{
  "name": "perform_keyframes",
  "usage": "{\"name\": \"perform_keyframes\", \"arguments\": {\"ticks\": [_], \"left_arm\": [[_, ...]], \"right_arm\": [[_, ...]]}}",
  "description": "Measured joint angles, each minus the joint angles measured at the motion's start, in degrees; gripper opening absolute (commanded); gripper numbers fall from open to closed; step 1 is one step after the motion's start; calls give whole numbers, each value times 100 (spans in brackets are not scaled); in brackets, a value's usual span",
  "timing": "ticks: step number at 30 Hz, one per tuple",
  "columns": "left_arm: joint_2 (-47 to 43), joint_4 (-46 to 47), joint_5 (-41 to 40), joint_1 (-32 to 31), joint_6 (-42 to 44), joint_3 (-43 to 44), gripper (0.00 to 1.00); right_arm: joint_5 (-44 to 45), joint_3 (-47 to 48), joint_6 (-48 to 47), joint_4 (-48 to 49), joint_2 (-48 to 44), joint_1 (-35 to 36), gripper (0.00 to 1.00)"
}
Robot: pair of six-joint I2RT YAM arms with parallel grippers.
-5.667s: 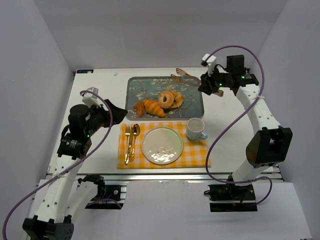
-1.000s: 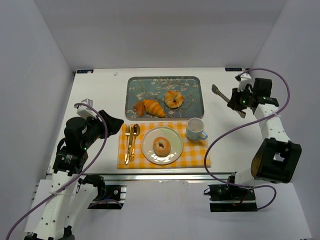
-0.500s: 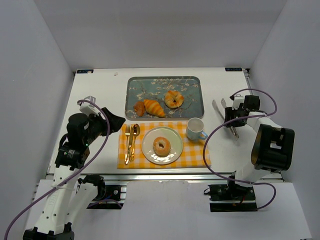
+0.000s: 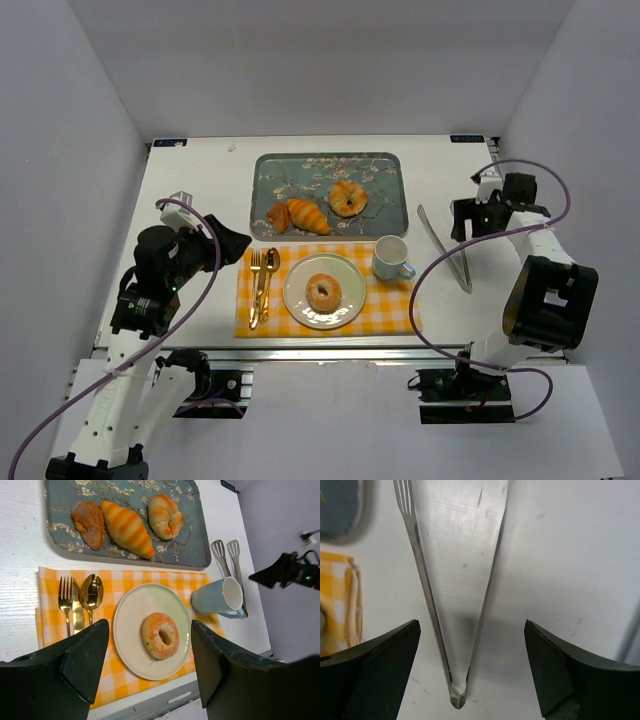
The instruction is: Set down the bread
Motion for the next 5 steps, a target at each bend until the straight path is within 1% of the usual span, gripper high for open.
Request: {"name": "perform_keyframes", "arguments": {"ticks": [5], "left_arm": [[79,74,55,0,2,0,76]], "right_arm": [[-173,796,94,-76,-254,0,89]]}}
